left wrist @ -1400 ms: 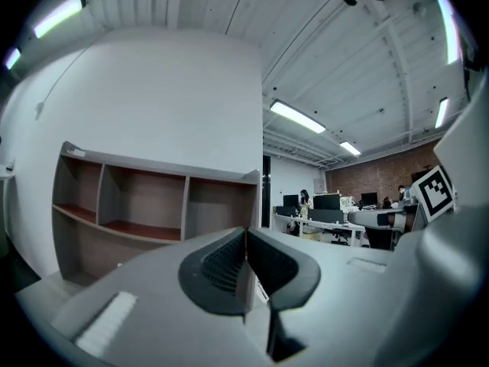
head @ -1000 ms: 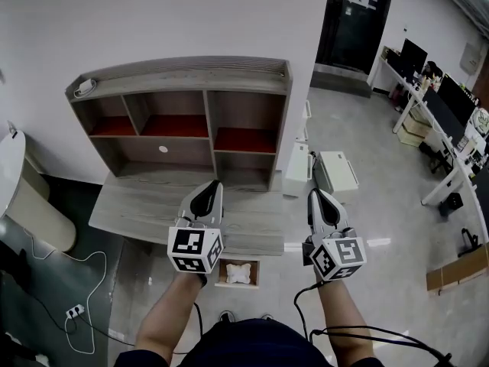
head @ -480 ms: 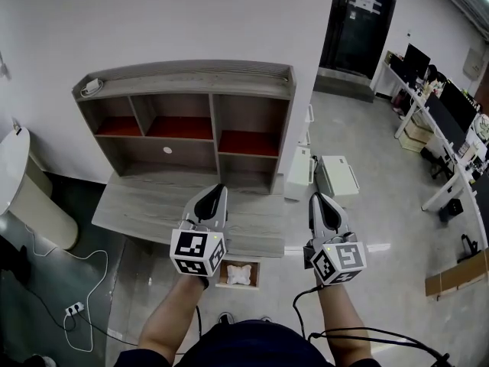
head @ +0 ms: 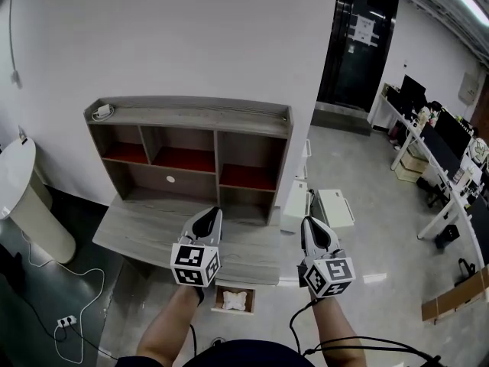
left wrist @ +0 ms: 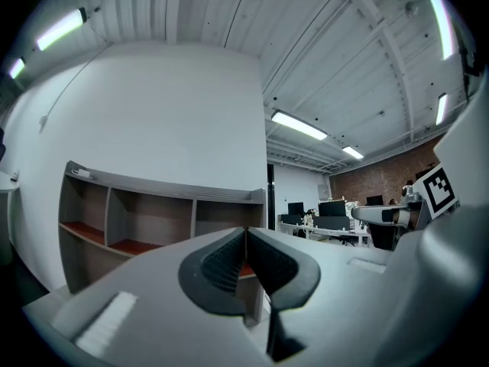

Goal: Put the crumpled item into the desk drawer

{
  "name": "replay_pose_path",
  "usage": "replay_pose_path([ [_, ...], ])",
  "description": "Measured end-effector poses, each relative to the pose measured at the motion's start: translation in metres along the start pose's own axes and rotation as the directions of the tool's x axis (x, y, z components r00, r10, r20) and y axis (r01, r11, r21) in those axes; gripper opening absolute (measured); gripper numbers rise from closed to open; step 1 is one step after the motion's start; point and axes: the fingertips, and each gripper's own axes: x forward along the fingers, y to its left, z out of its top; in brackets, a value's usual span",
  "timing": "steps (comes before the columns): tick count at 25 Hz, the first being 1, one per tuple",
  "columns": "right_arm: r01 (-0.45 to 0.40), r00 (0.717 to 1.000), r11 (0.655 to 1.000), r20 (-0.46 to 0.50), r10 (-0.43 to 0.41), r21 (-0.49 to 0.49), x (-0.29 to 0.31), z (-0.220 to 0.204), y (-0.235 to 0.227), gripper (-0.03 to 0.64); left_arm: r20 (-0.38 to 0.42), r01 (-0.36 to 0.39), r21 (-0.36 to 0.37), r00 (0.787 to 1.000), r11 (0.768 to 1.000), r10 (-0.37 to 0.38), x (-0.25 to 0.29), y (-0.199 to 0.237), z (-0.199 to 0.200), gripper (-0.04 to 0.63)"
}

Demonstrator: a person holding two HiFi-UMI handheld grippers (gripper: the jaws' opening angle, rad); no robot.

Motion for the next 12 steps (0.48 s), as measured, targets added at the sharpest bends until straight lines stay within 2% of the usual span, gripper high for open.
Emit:
replay_pose_path([
  [12, -0.011, 1.000, 1.000, 0.012, 0.011, 0.004, -0.003, 0.005, -0.004, 0.006, -0.002, 0.002, 0.032, 1.000, 0.999, -0.002, -0.004, 0.012, 0.013, 0.011],
])
